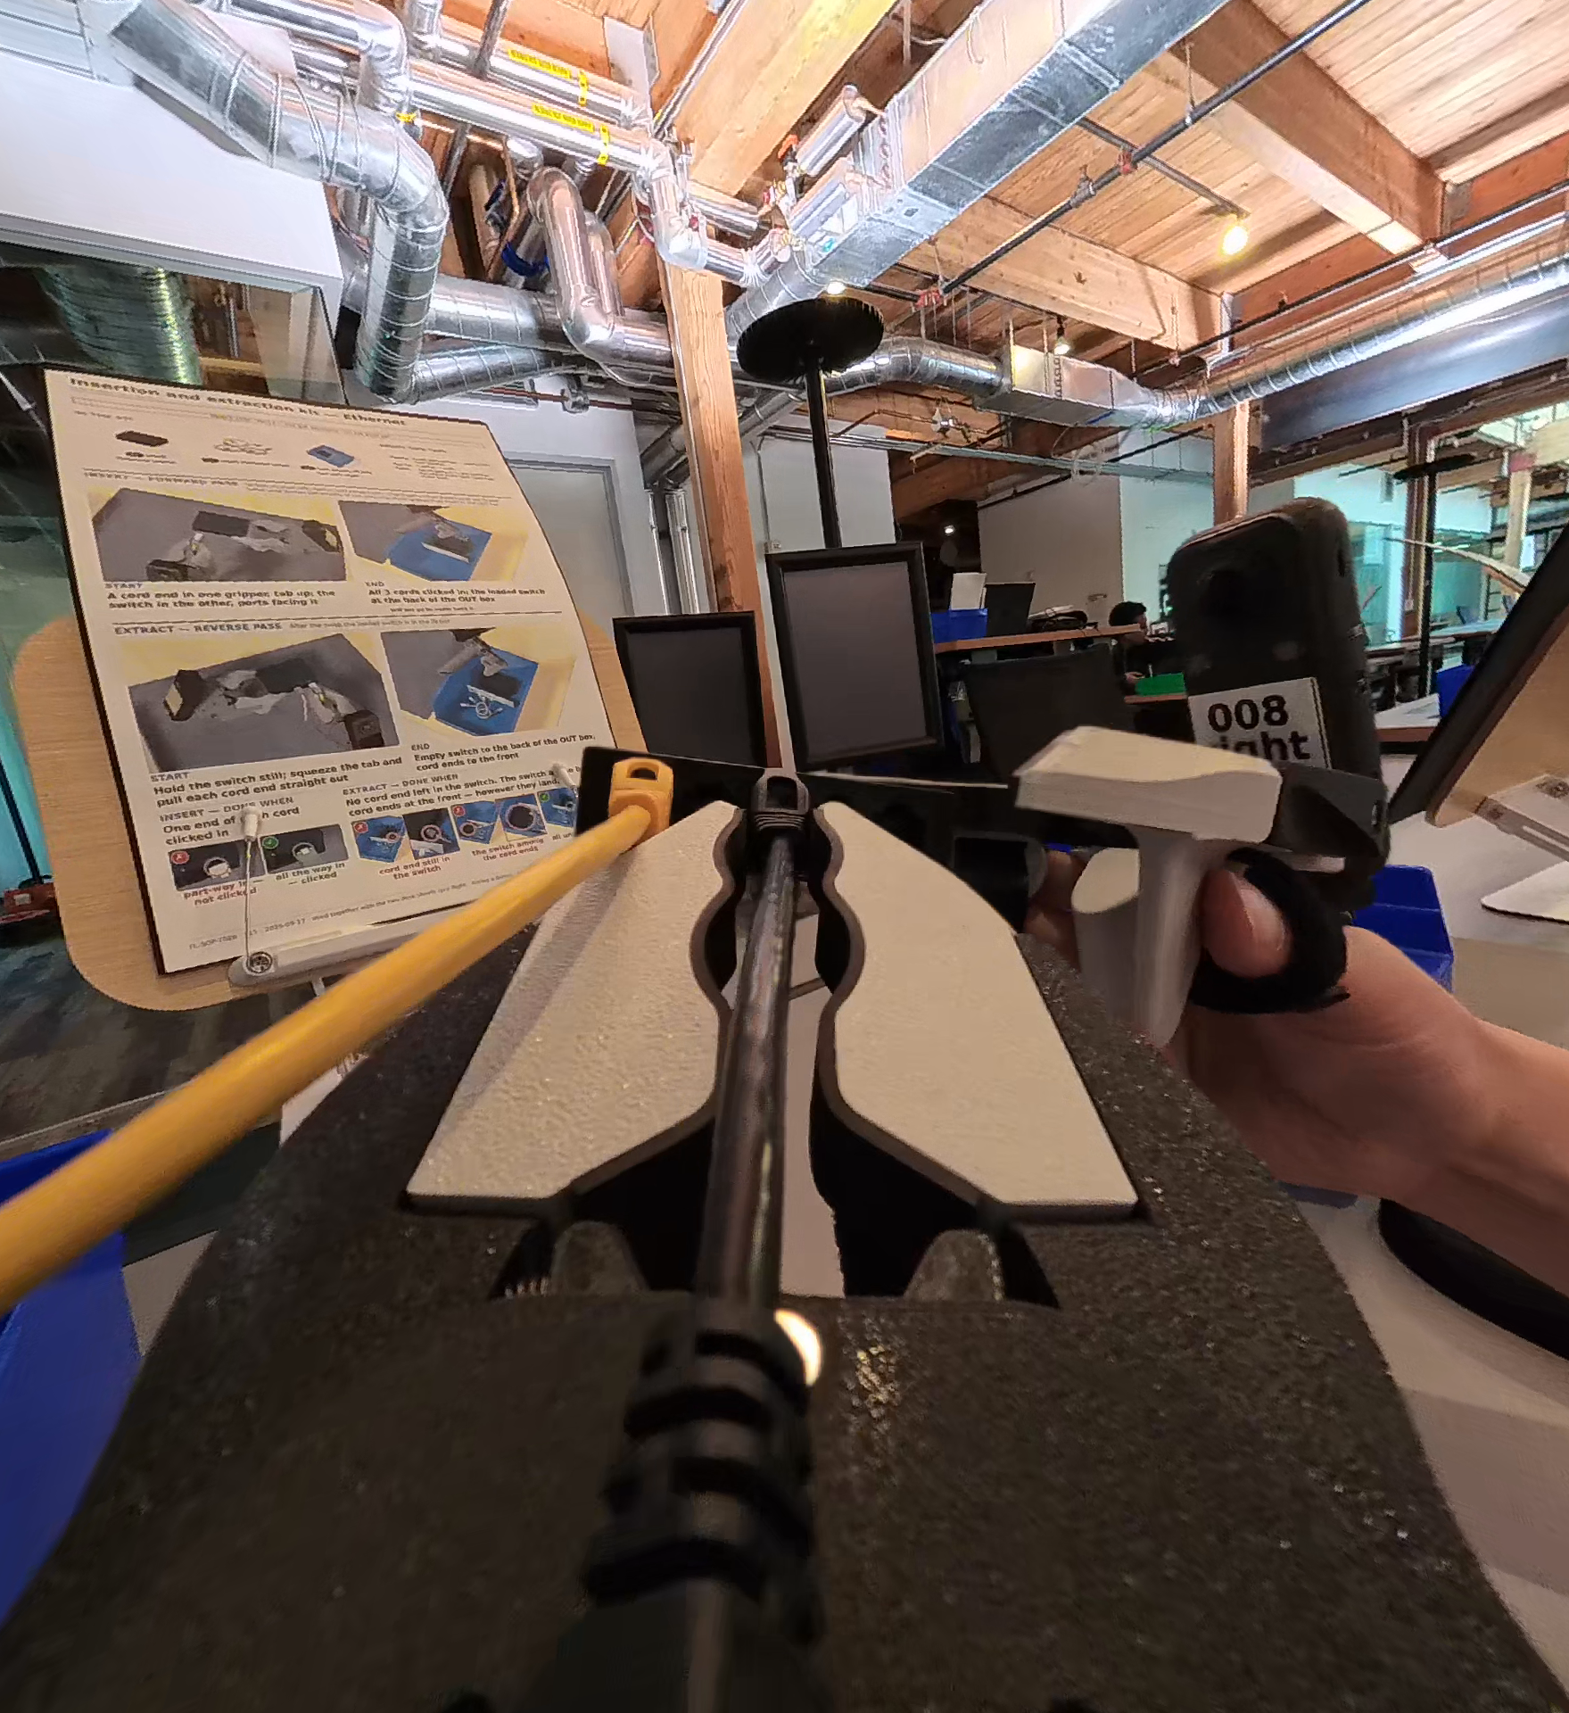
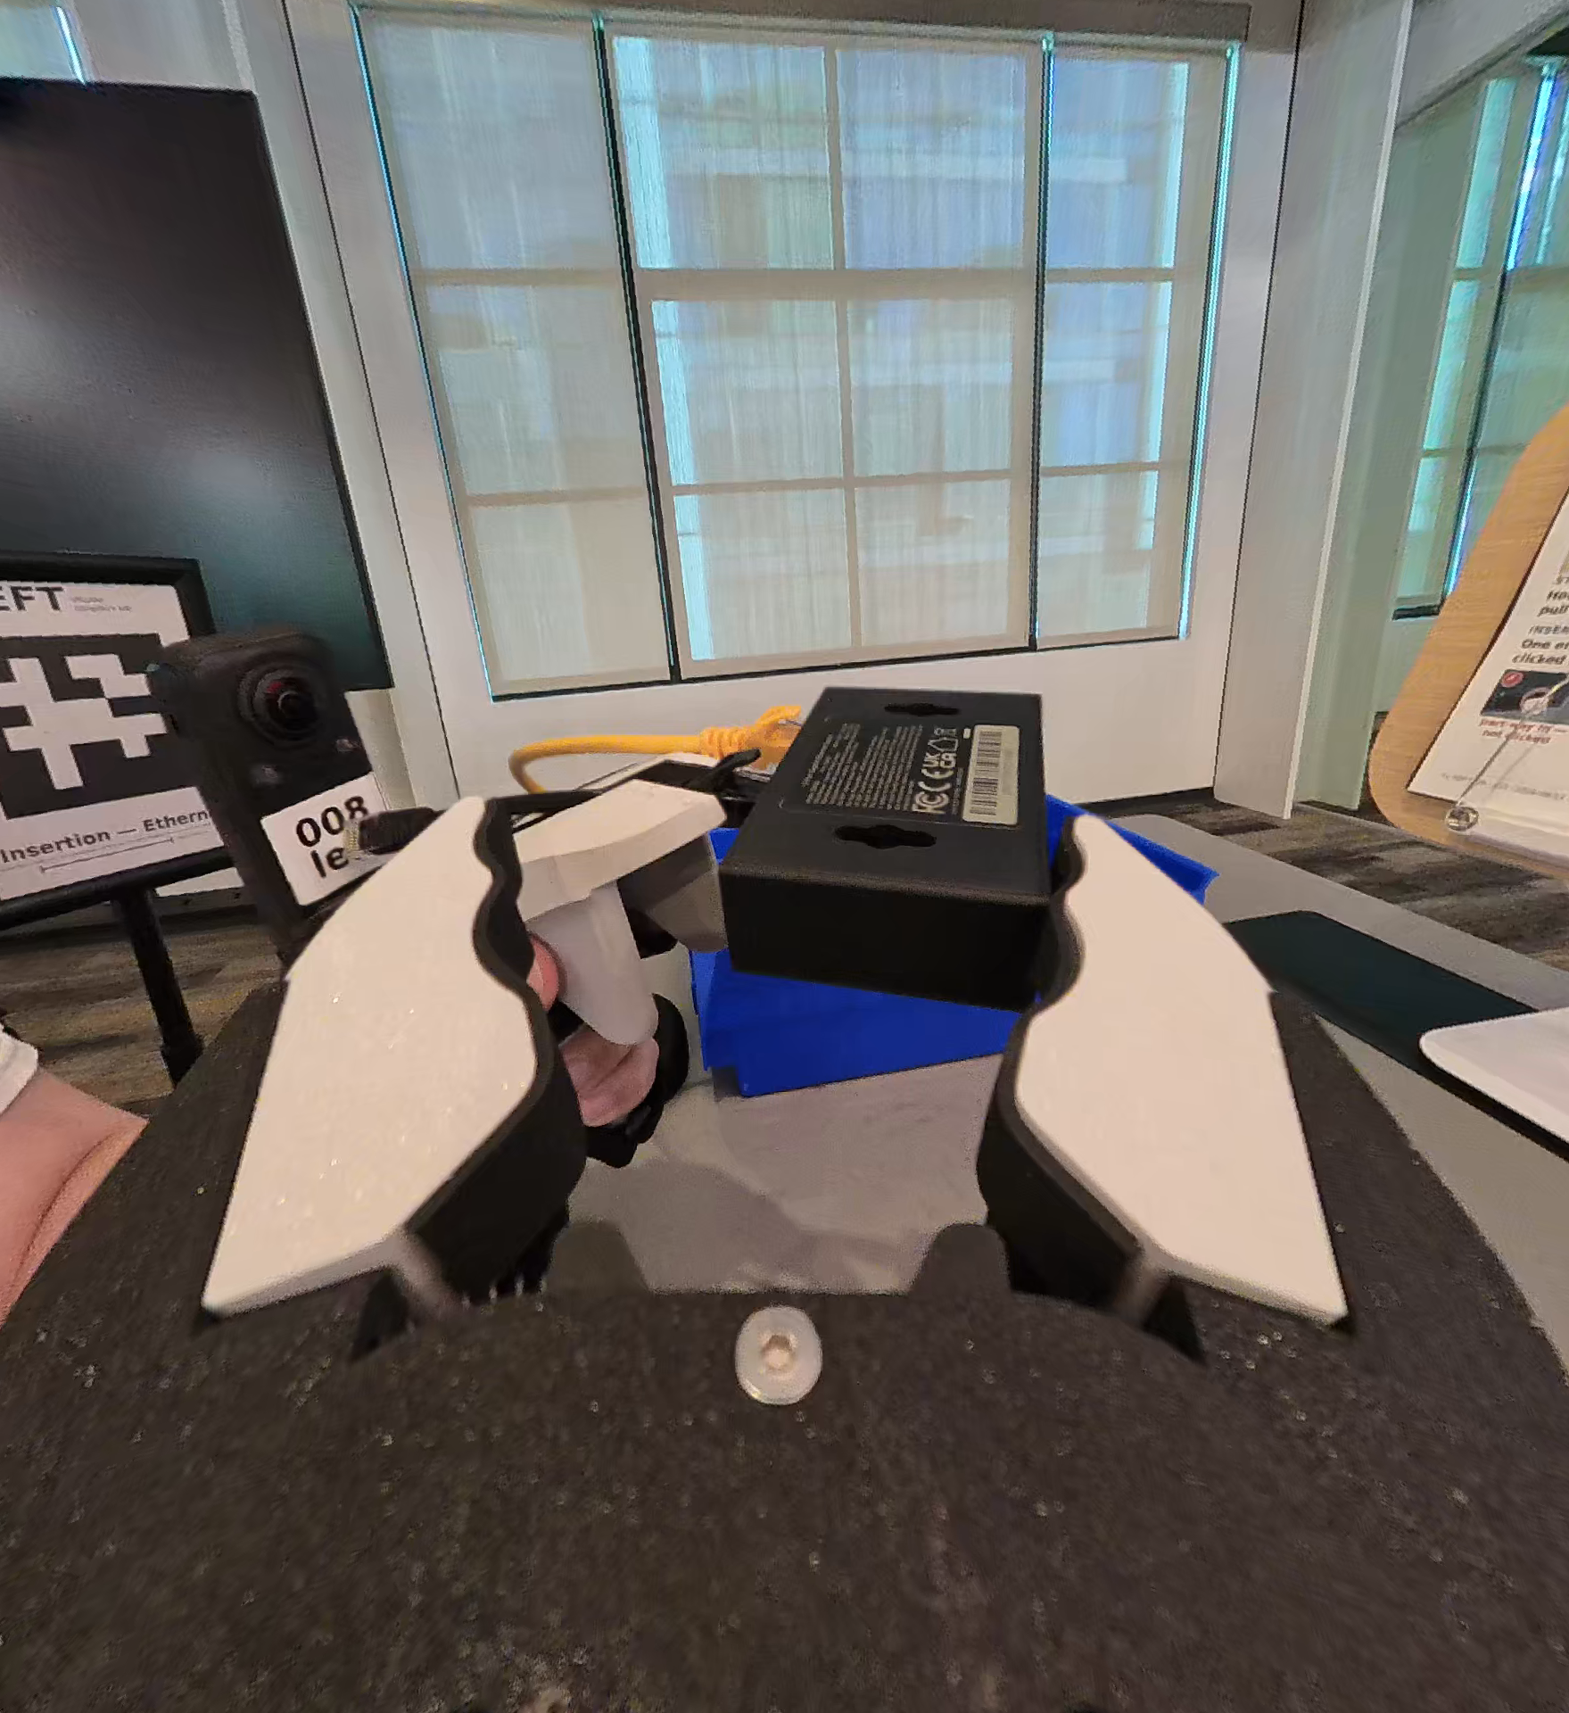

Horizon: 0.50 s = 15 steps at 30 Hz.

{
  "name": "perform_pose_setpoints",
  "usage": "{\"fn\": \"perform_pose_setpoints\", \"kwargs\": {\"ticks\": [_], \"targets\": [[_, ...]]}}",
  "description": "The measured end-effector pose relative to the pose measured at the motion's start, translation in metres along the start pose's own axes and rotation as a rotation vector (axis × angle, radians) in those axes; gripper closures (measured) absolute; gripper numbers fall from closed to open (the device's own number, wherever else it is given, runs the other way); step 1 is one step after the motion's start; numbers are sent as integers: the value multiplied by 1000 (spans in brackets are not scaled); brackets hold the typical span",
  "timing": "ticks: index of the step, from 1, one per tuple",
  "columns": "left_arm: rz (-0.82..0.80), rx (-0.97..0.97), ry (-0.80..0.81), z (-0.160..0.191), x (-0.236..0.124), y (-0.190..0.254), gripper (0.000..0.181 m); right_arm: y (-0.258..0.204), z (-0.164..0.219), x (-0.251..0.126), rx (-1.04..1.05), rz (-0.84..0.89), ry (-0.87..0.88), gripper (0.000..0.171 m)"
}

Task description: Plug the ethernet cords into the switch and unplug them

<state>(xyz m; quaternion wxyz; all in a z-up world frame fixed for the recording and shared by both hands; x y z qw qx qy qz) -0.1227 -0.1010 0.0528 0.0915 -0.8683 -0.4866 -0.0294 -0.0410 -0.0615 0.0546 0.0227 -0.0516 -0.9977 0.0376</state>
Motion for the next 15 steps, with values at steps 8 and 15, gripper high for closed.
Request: {"fn": "perform_pose_setpoints", "kwargs": {"ticks": [8,15], "targets": [[38,18,-1,-1,0,9,170,2,1,2,70,-99,33,68],[26,59,14,-4,-2,12,170,-2,2,7,-57,-50,-57,65]]}}
Point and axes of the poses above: each gripper's, where its closed fingertips meet, x out along the fingers, z out of its underside, y = z × x across the jaws, the point moved 5 cm from there along -x, back along the fingers, and after that the axes turned 13 degrees about -y, right-handed, at the moved point
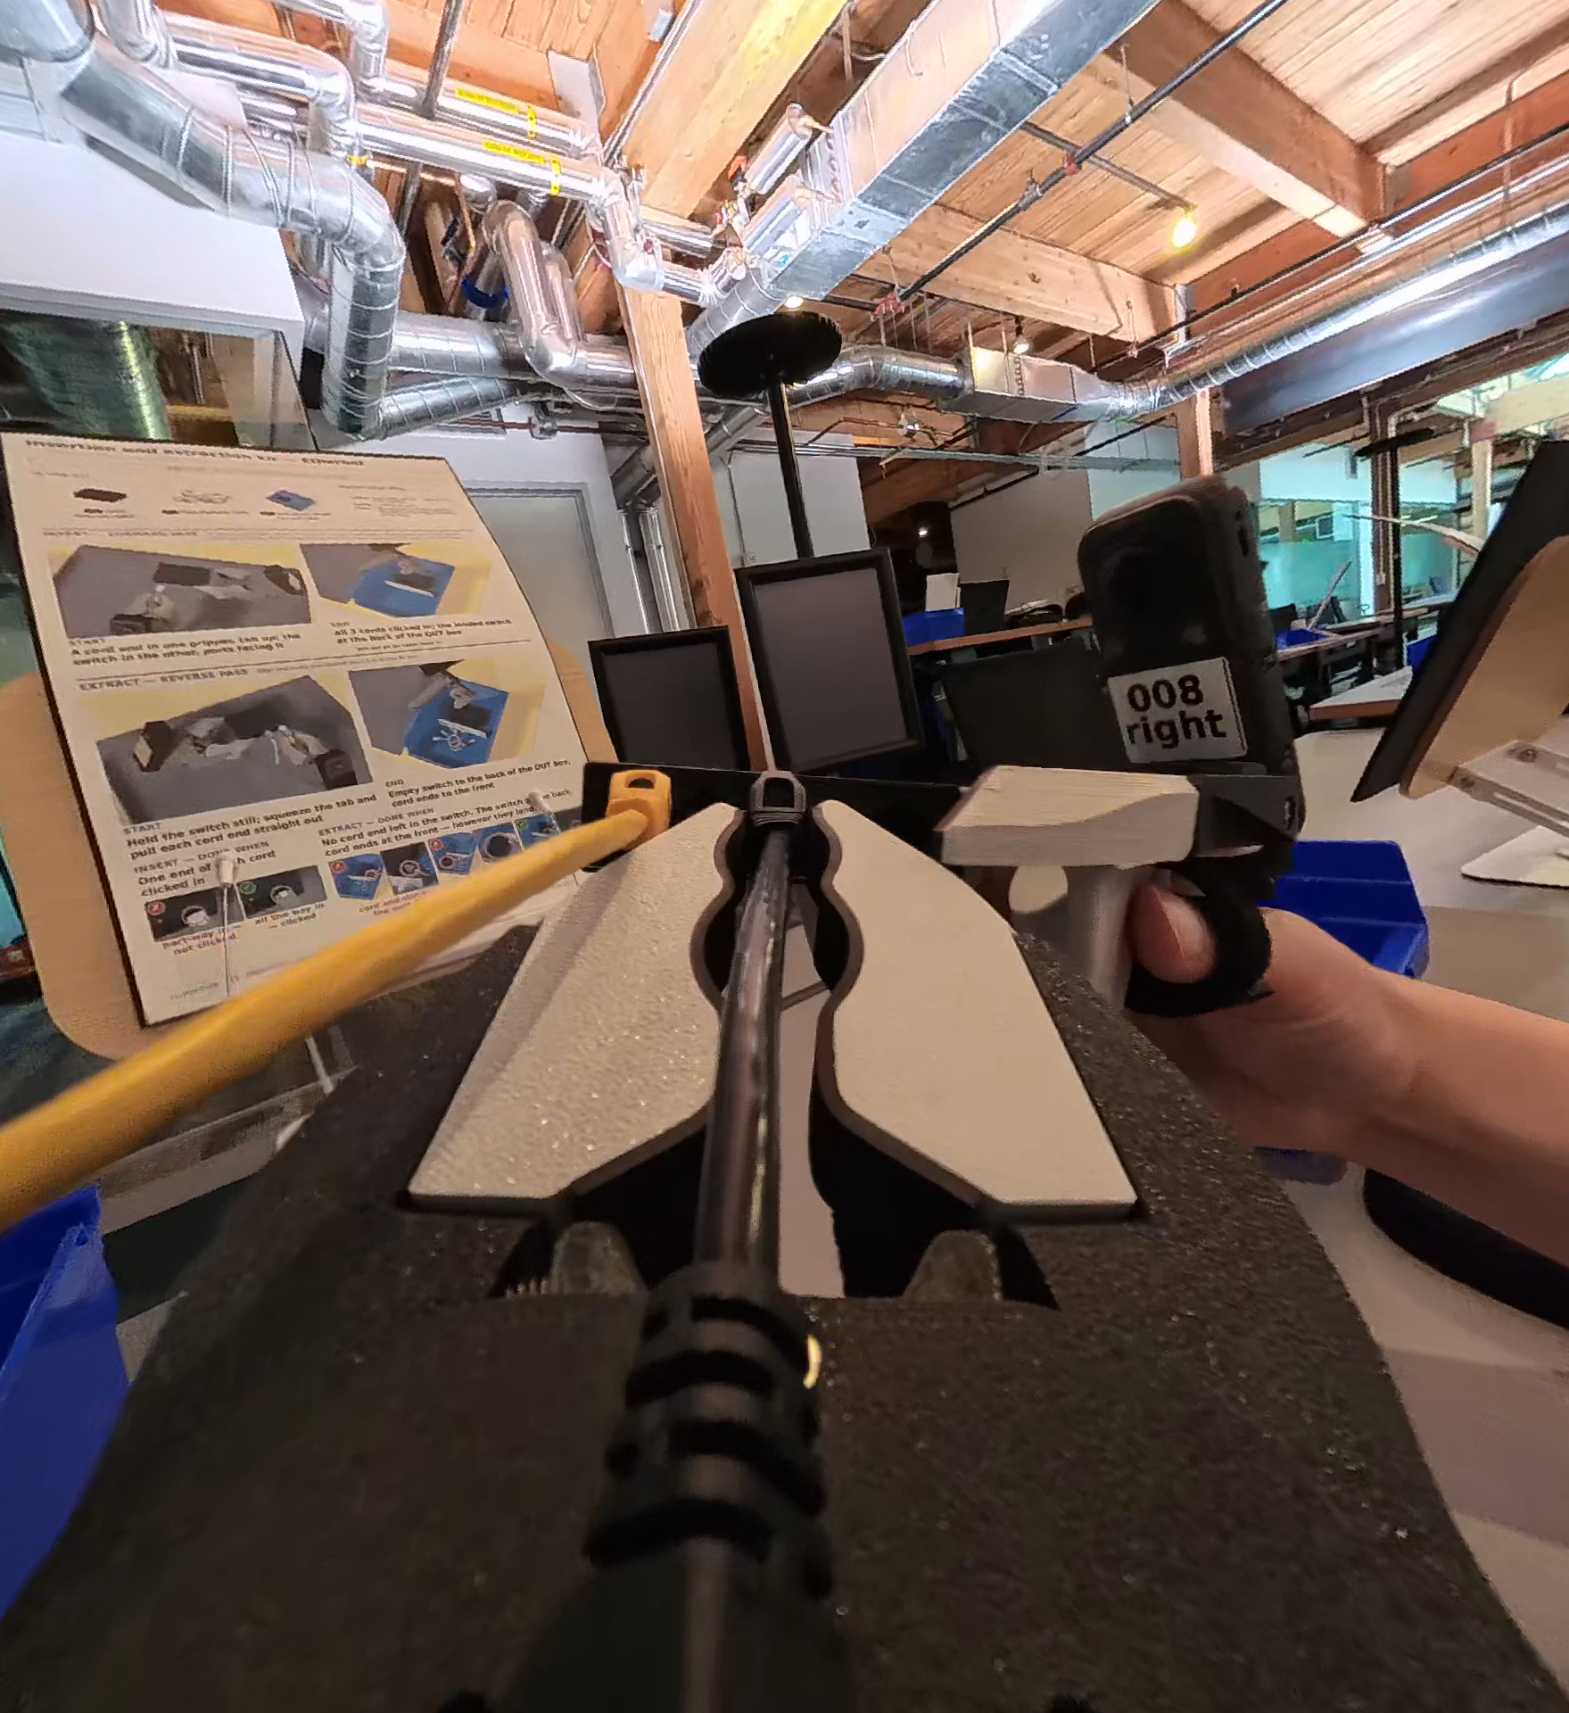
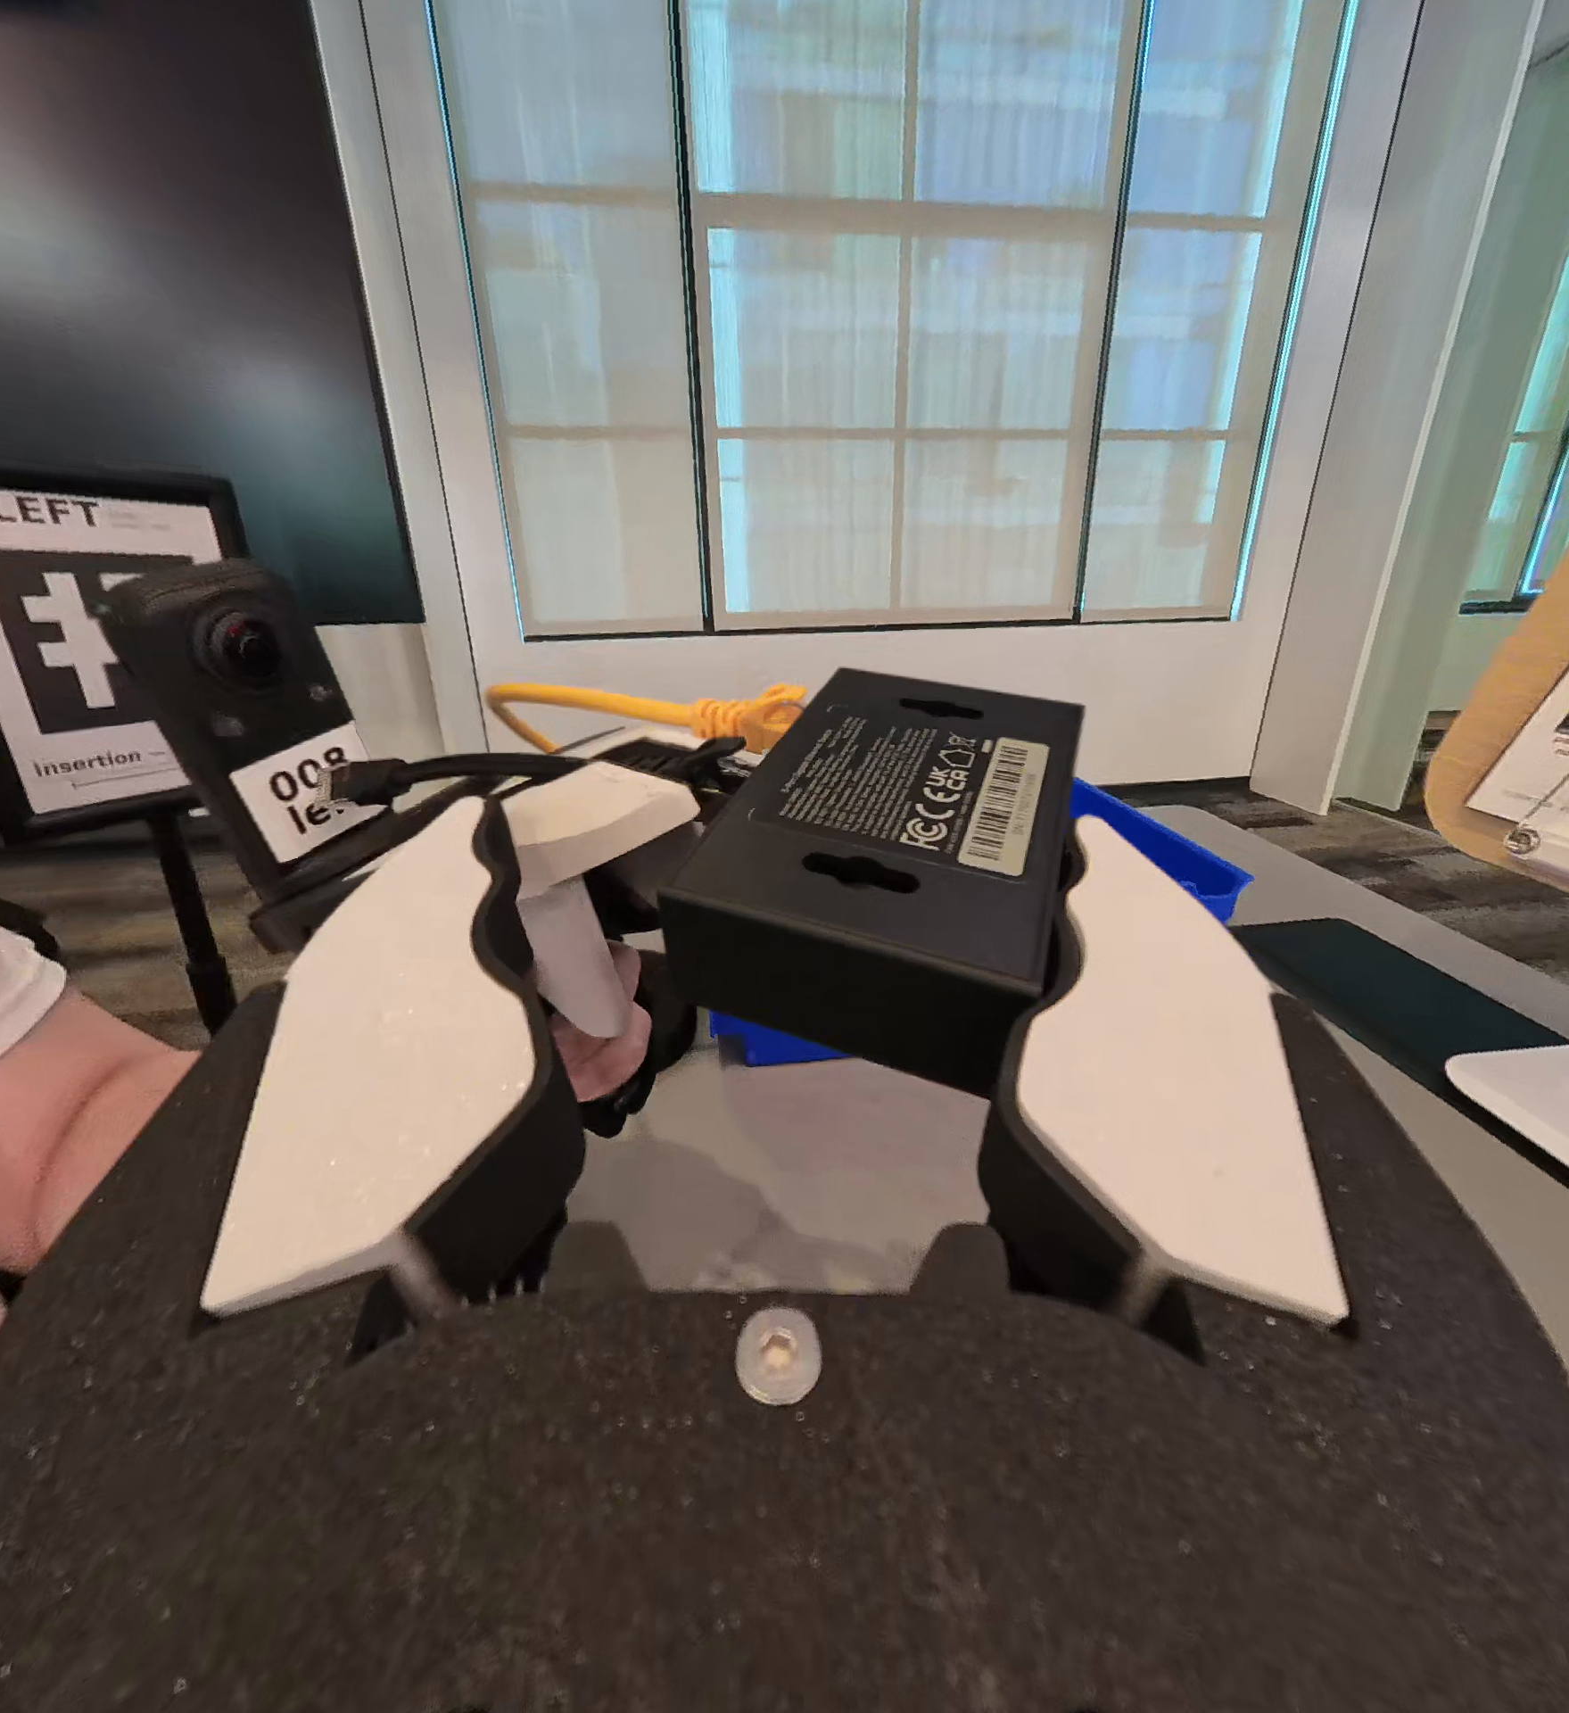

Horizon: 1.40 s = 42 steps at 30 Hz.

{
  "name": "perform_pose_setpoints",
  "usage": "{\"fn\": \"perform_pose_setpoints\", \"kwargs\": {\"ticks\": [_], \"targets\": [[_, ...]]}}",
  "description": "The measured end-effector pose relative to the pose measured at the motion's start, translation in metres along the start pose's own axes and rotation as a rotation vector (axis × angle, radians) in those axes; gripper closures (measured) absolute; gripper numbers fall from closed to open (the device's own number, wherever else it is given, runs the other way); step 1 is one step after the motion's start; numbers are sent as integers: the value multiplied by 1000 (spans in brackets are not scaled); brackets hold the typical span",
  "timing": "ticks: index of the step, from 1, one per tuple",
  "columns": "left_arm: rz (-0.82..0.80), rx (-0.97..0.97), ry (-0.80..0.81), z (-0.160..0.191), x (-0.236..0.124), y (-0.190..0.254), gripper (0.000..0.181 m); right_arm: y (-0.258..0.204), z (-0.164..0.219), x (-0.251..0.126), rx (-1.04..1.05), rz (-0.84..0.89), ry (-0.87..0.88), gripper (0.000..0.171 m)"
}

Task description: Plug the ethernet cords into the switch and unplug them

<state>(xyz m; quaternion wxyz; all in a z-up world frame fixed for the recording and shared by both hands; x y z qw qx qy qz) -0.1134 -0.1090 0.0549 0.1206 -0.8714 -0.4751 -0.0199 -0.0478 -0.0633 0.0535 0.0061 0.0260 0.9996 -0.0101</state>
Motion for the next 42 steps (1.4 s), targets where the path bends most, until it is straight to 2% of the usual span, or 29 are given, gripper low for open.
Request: {"fn": "perform_pose_setpoints", "kwargs": {"ticks": [9,14,19,30,35,42], "targets": [[-5,-37,-13,2,1,-5,170,1,-2,5,-15,-24,-29,55],[-3,-31,-21,3,1,-8,170,-2,-2,6,-7,-73,-61,44],[10,-57,-31,4,2,-11,170,-1,2,8,-121,-16,-134,40],[-3,-51,-53,5,4,-9,170,-3,1,7,-224,-10,-110,32],[-13,-64,-89,9,5,-12,170,2,7,9,-238,28,-166,32],[4,-28,-115,10,8,-6,170,4,4,1,-195,-7,-131,40]]}}
Point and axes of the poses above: each gripper's, where its closed fingertips meet, x out along the fingers, z out of its underside, y = z × x across the jaws, the point moved 5 cm from there along -x, back along the fingers, and after that the axes turned 13 degrees about -y, right-handed, at the moved point
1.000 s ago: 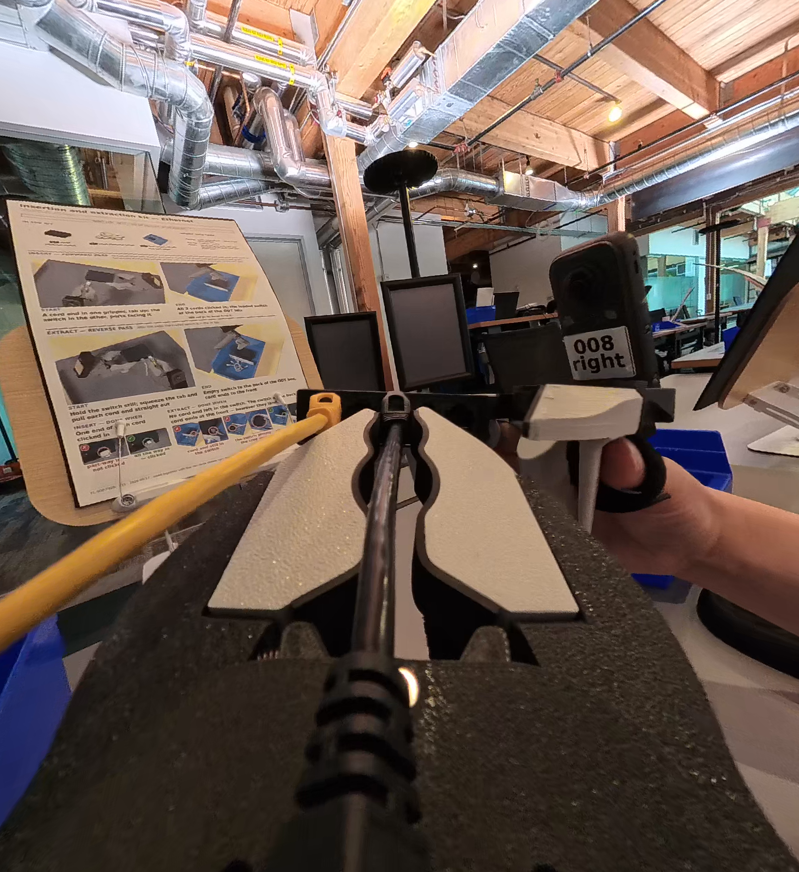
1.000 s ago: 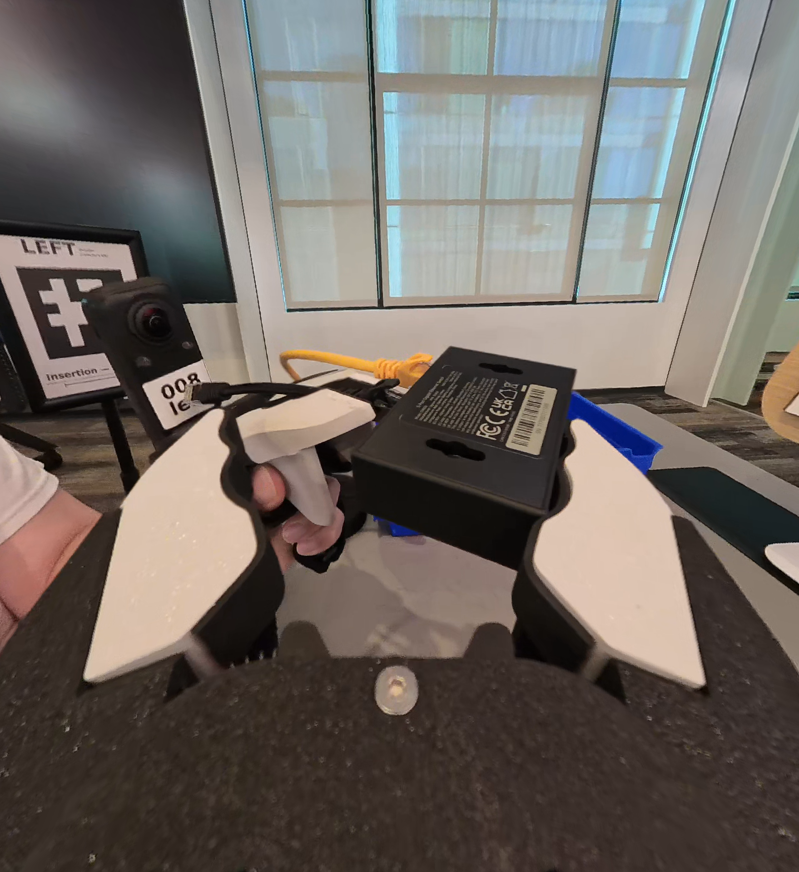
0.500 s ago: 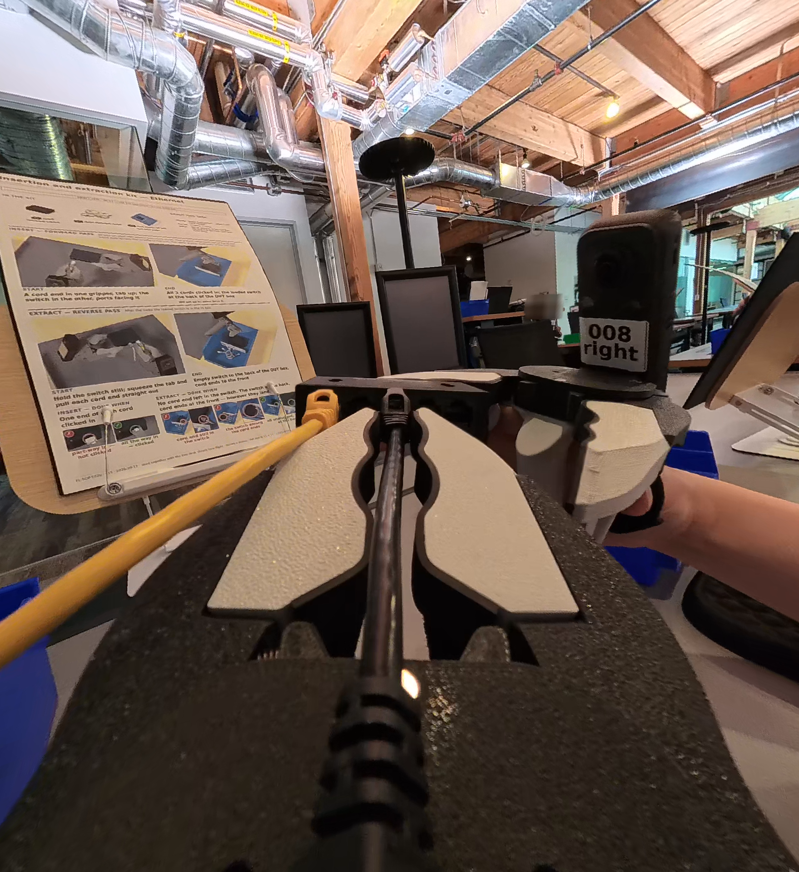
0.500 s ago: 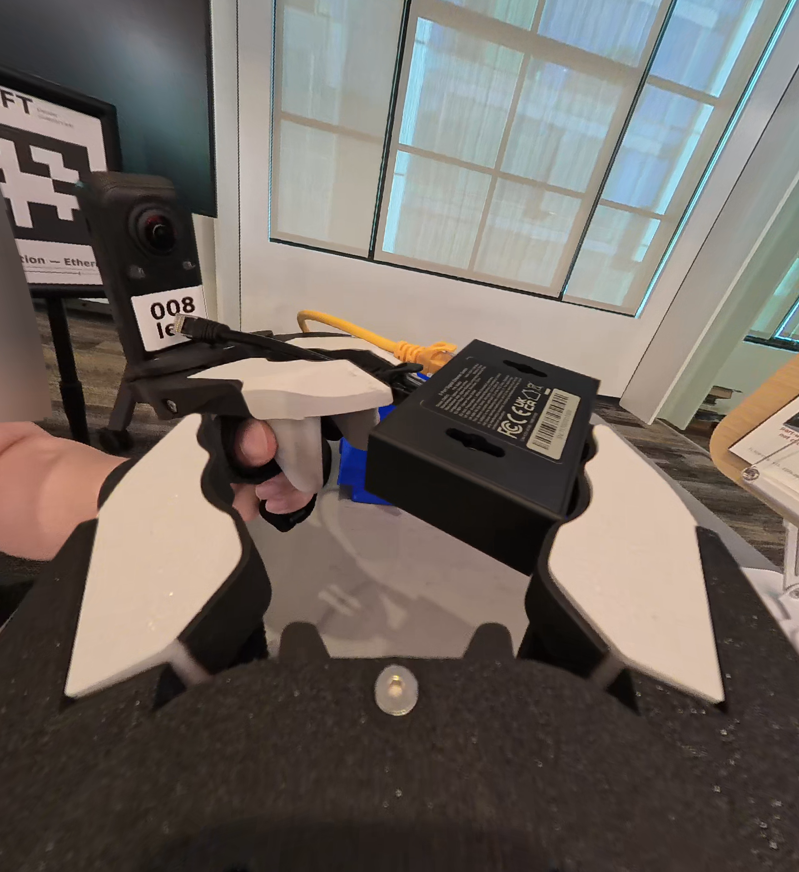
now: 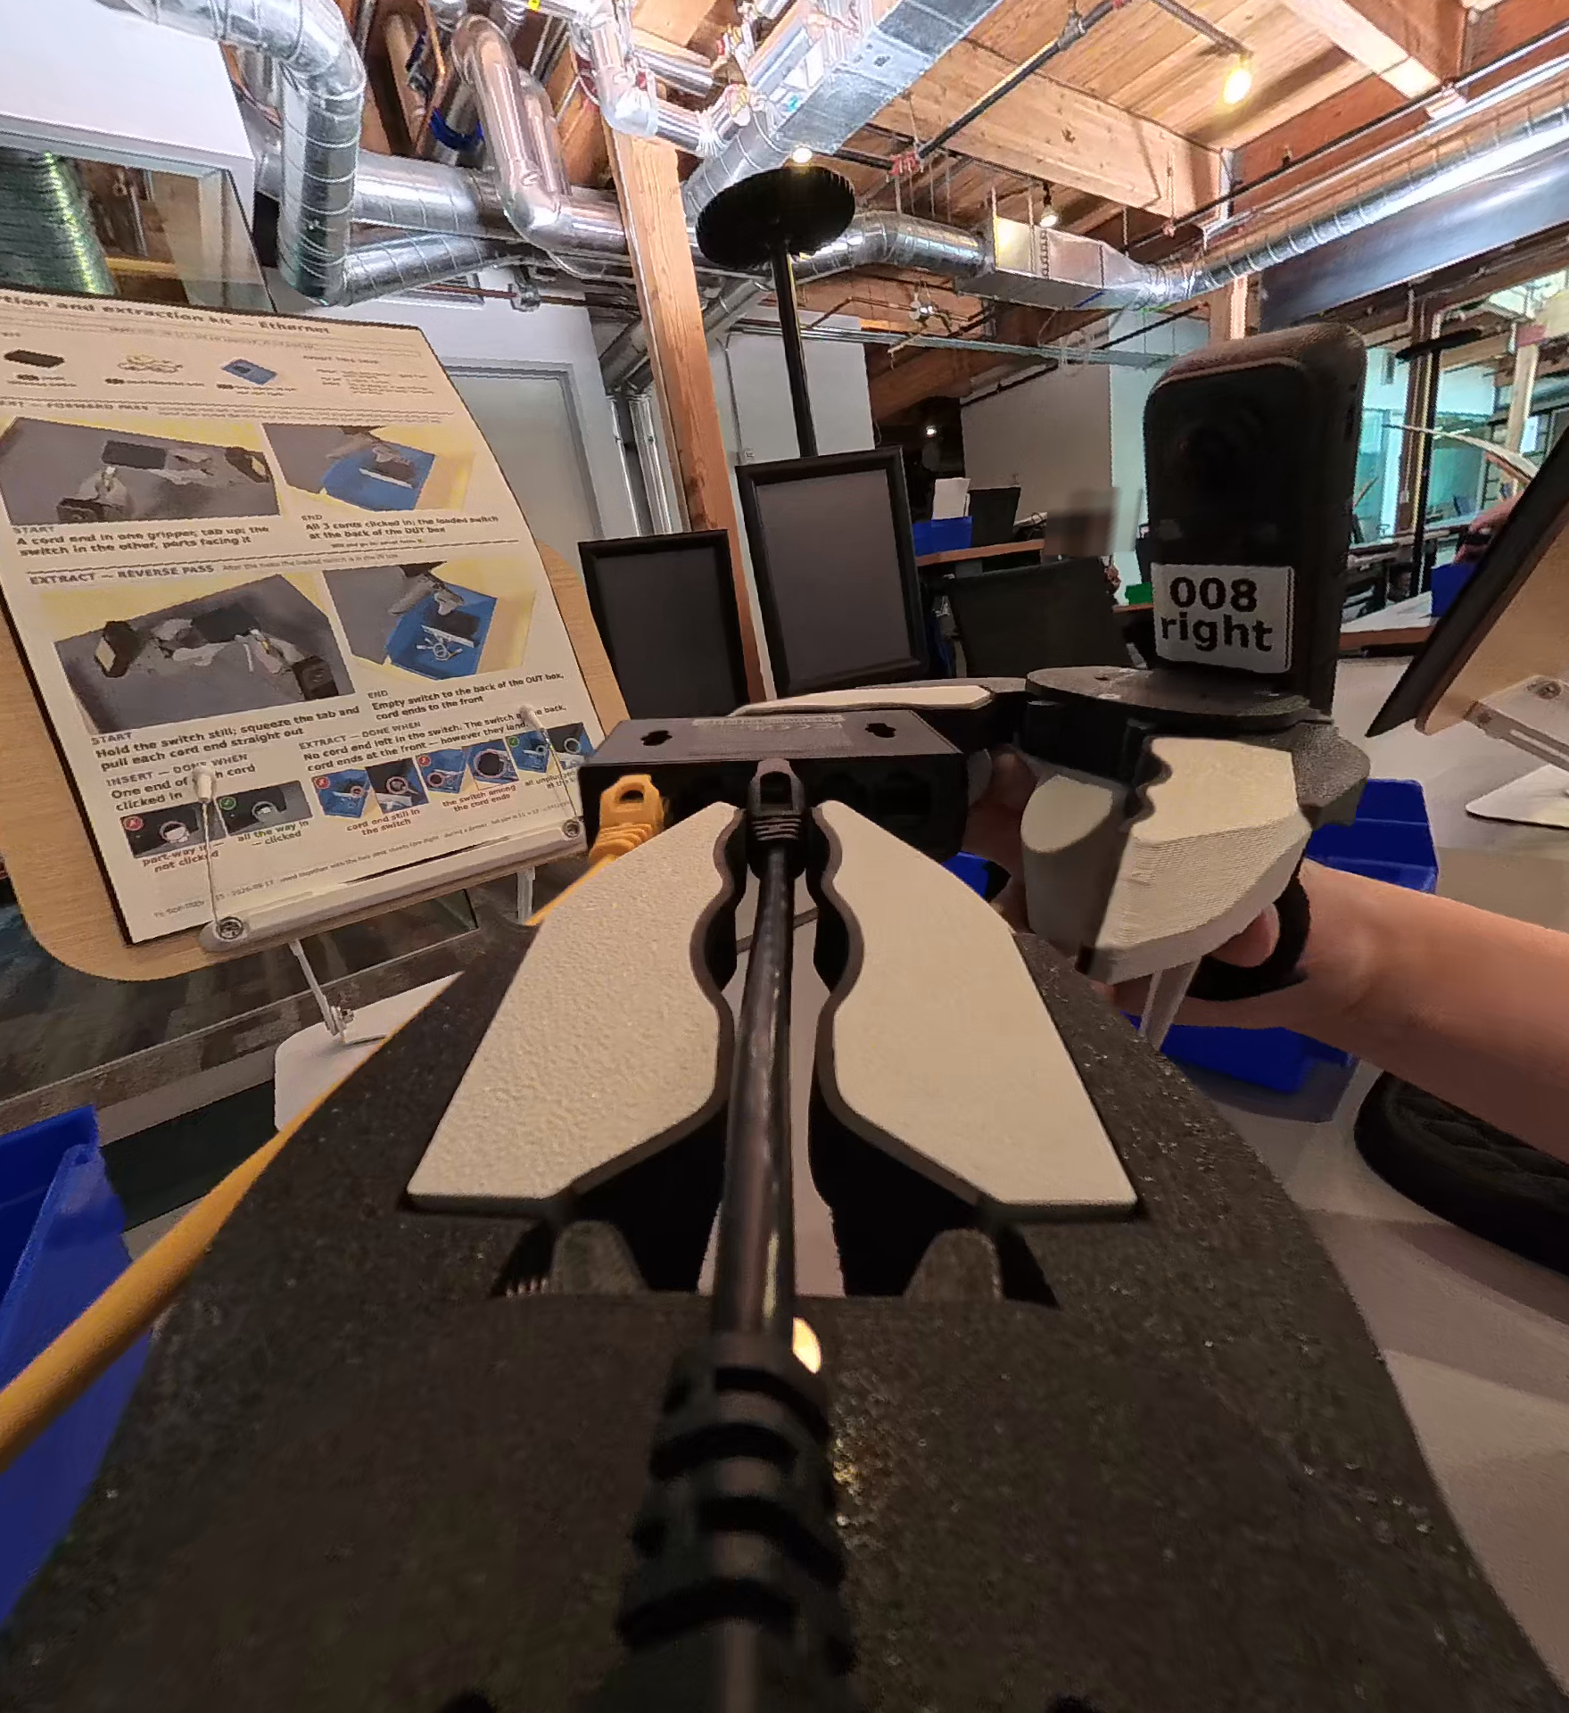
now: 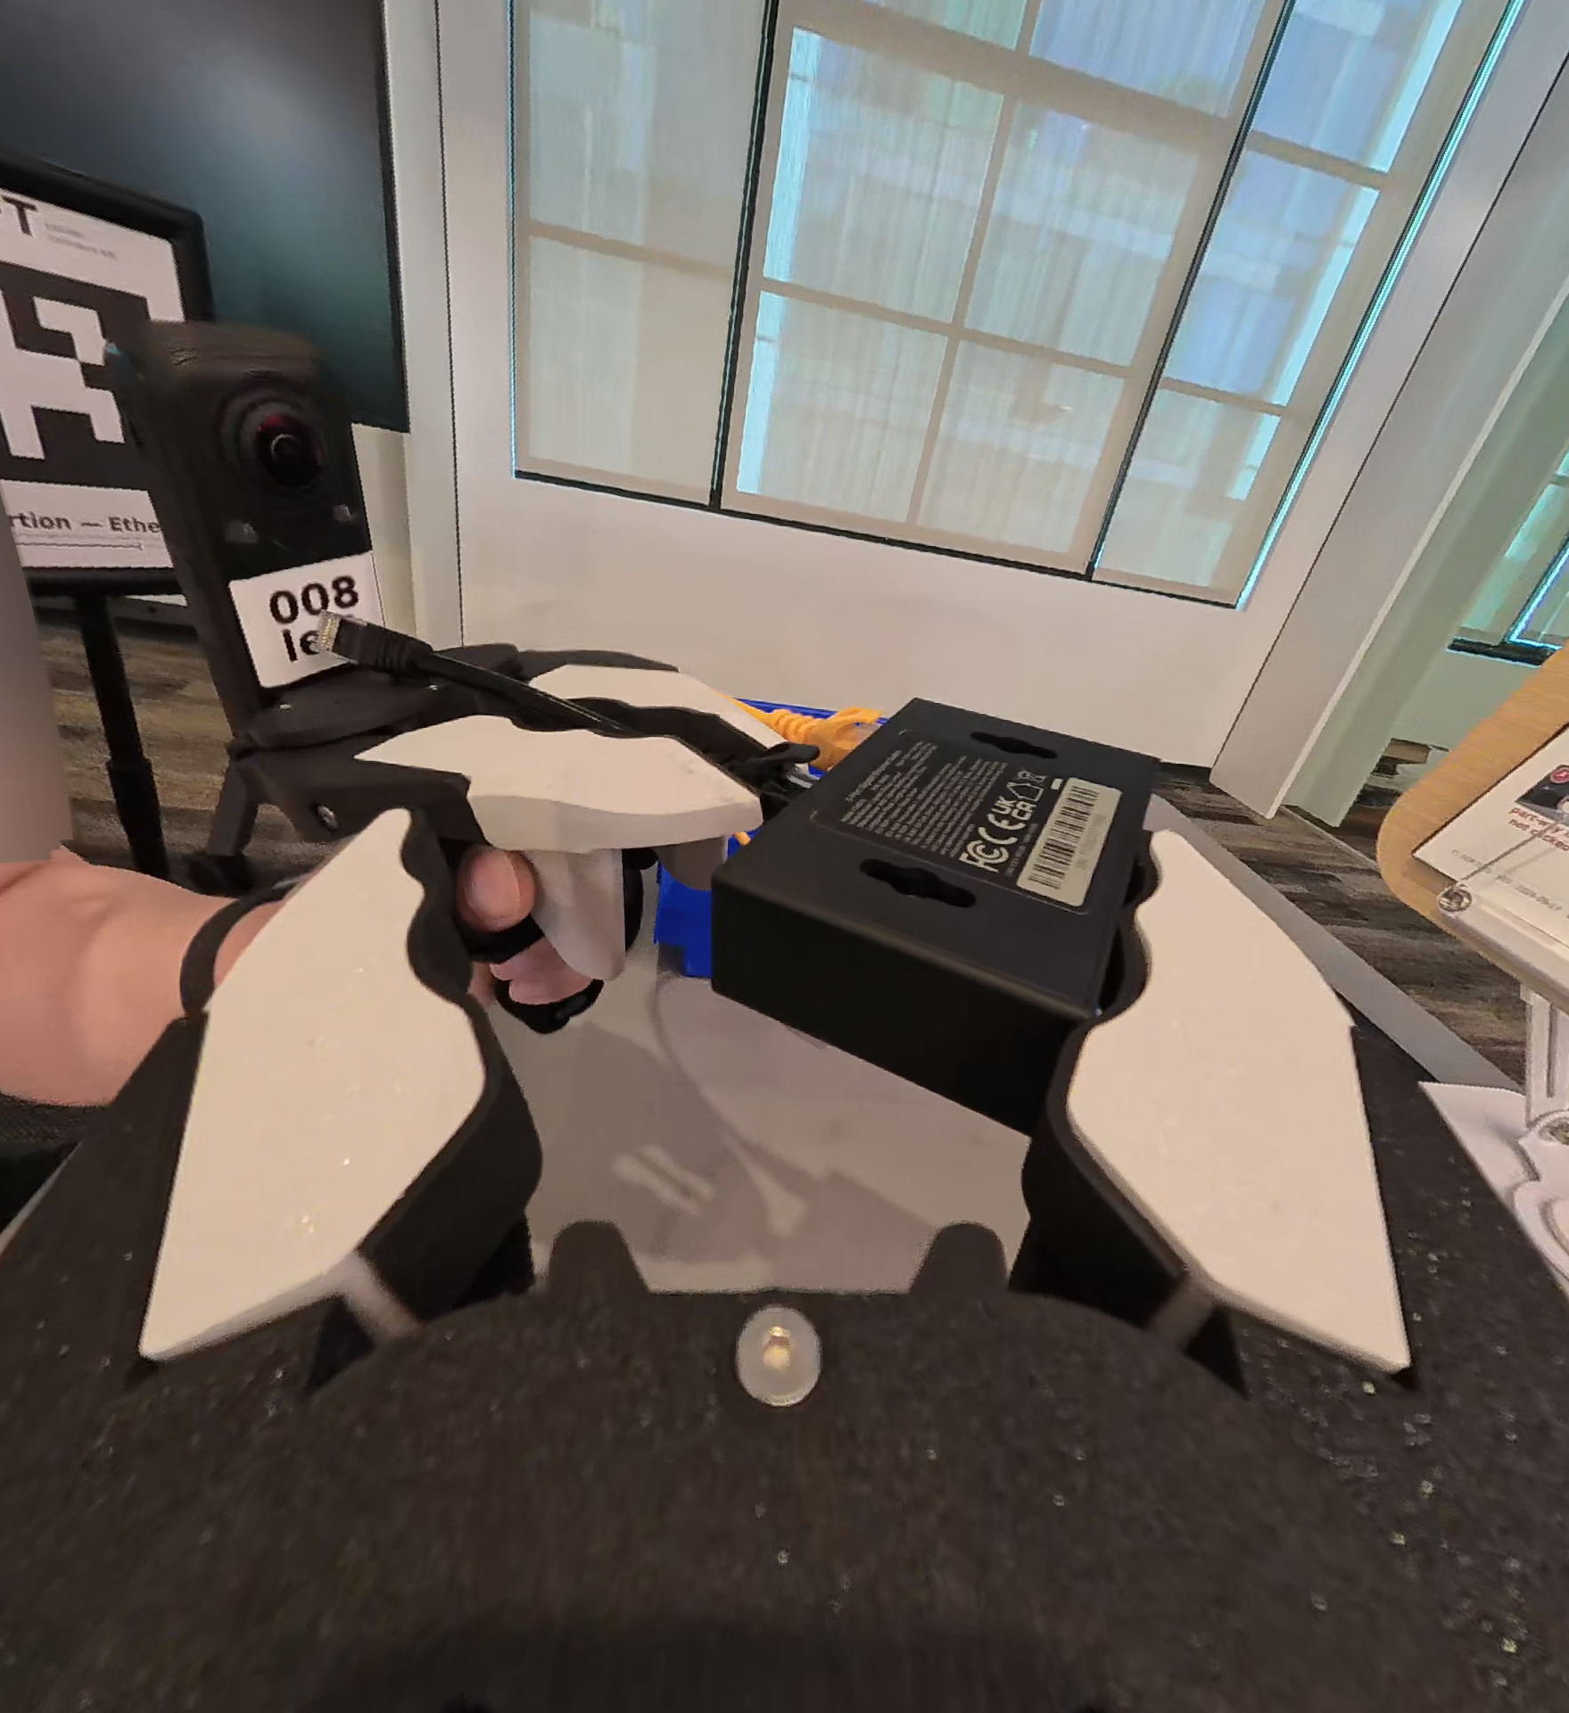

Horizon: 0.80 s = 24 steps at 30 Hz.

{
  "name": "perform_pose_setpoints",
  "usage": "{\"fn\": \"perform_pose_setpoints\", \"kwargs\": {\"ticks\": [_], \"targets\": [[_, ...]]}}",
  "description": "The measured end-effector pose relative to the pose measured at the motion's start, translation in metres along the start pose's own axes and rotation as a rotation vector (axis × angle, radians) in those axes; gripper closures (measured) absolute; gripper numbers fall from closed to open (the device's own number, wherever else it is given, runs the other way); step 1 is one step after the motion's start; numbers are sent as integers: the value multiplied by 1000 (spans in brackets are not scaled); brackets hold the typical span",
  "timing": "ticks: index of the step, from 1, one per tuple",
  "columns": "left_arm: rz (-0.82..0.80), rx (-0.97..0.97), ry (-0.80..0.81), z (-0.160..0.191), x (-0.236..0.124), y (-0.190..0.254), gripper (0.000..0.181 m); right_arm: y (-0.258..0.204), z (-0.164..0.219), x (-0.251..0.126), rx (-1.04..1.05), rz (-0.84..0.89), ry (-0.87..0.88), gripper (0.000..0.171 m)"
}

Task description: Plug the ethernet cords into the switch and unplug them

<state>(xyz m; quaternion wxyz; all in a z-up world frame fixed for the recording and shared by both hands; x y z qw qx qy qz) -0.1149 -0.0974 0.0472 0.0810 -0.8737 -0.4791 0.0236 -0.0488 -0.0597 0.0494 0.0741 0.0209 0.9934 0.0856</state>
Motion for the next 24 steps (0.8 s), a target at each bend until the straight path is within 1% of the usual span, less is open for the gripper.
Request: {"fn": "perform_pose_setpoints", "kwargs": {"ticks": [10,14,24], "targets": [[-6,14,-7,-2,-2,5,170,-2,-1,-3,-29,26,8,44],[-10,5,-3,-2,-2,3,170,-5,-2,-2,-31,26,-3,39],[-12,8,6,-2,-3,5,170,-8,-2,-3,-35,43,-1,37]]}}
Point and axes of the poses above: each gripper's, where its closed fingertips meet, x out along the fingers, z out of its underside, y = z × x across the jaws, the point moved 5 cm from there along -x, back along the fingers, and after that the axes turned 13 degrees about -y, right-handed, at the moved point
